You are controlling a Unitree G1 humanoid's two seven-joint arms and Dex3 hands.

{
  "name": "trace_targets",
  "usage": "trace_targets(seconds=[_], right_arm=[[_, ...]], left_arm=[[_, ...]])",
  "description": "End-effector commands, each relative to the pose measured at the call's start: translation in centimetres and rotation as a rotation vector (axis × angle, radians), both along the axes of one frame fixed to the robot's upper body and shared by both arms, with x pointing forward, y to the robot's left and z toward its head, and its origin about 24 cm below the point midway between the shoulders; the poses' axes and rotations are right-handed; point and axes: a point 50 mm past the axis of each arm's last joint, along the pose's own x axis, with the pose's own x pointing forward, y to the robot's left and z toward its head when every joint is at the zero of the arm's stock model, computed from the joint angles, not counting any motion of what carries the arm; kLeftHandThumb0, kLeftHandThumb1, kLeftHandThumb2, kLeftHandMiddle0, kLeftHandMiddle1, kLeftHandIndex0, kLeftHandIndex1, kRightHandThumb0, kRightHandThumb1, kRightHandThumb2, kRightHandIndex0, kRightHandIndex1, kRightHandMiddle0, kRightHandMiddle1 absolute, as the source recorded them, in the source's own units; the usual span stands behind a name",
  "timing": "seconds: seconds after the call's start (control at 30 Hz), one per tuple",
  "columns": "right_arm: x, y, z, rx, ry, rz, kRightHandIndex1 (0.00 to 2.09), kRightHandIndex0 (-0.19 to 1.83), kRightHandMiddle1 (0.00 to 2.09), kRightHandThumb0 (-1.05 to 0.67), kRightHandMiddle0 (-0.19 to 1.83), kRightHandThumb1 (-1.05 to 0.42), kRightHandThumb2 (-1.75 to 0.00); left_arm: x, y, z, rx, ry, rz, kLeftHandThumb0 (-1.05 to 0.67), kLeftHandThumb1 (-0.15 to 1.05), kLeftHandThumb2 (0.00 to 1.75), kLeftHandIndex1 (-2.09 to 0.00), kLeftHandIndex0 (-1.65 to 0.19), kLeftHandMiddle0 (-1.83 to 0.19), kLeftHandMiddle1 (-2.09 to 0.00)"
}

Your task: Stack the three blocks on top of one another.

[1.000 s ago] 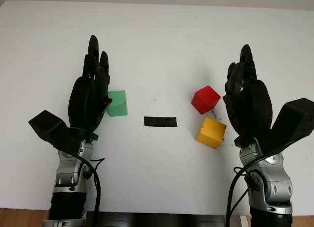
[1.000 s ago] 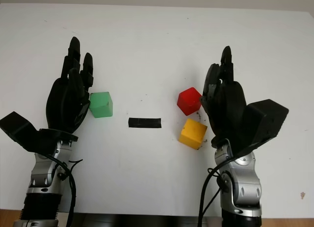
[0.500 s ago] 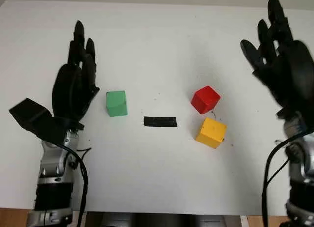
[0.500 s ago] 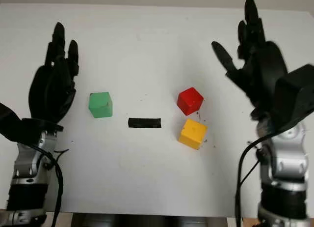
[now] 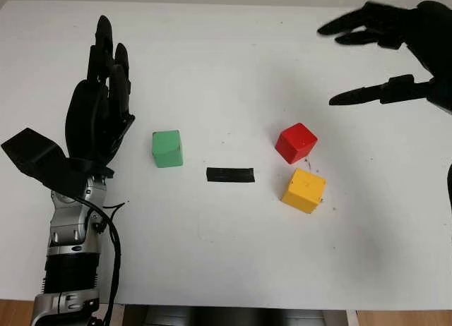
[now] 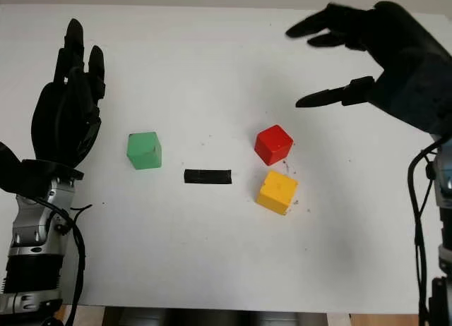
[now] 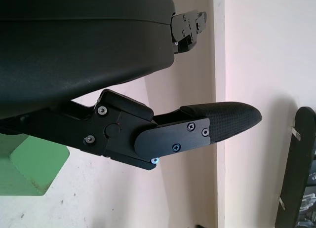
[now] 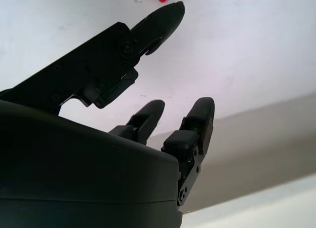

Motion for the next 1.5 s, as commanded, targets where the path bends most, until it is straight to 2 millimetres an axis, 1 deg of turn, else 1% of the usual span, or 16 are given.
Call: trace_targets(seconds=[0.0,0.1,0.2,0.27,0.37,0.47,0.73,0.93,1.23,1.47], right_arm=[[-0.1,0.2,0.6,-0.083,0.009,-0.005,0.17,0.81,0.19,-0.5,0.73,-0.66,-0.07],[-0.1,0.6,0.2,-0.159,0.039,-0.001,0.14,0.74,0.16,-0.54,0.71,-0.7,-0.07],[-0.2,1.1,-0.2,-0.289,0.034,-0.002,0.11,0.67,0.13,-0.61,0.67,-0.72,-0.07],[-0.1,1.4,-0.7,-0.368,0.025,0.0,0.07,0.59,0.1,-0.65,0.63,-0.74,-0.07],[0.0,1.6,-1.3,-0.402,0.024,0.005,0.01,0.34,0.06,-0.64,0.58,-0.74,-0.06],[0.1,1.7,-2.2,-0.38,0.017,0.027,0.0,0.25,0.04,-0.64,0.54,-0.75,-0.06],[0.2,2.0,-4.0,-0.368,0.042,0.06,0.02,0.24,0.03,-0.6,0.51,-0.77,-0.06],[0.3,2.1,-4.9,-0.372,0.056,0.071,0.03,0.25,0.04,-0.58,0.51,-0.79,-0.06],[0.4,1.9,-6.6,-0.386,0.127,0.08,0.03,0.23,0.04,-0.57,0.49,-0.79,-0.06],[0.6,1.8,-7.6,-0.39,0.121,0.095,0.04,0.22,0.05,-0.56,0.52,-0.81,-0.06]], left_arm=[[0.0,0.0,0.5,-0.001,-0.019,0.001,-0.77,1.05,0.63,0.0,0.19,0.19,0.0],[0.0,0.0,0.6,0.009,-0.022,0.002,-0.78,1.05,0.63,0.0,0.19,0.19,0.0],[0.0,0.0,0.6,0.011,-0.02,0.008,-0.78,1.05,0.64,0.0,0.19,0.19,0.0],[0.0,-0.1,0.5,0.005,-0.016,0.008,-0.78,1.05,0.64,0.0,0.19,0.19,0.0],[0.0,-0.1,0.3,0.009,-0.014,0.012,-0.79,1.05,0.63,0.0,0.19,0.19,0.0],[0.0,-0.1,0.2,0.015,-0.018,0.015,-0.79,1.05,0.63,0.0,0.19,0.19,0.0],[-0.1,-0.2,0.2,0.012,-0.014,-0.001,-0.79,1.05,0.61,0.0,0.19,0.19,0.0],[-0.1,-0.2,0.2,0.022,-0.012,-0.004,-0.79,1.05,0.61,0.0,0.19,0.19,0.0],[-0.1,-0.2,0.3,0.026,-0.027,0.004,-0.78,1.05,0.62,0.0,0.19,0.19,0.0],[-0.2,-0.2,0.2,0.015,-0.023,0.005,-0.79,1.05,0.61,0.0,0.19,0.19,0.0]])
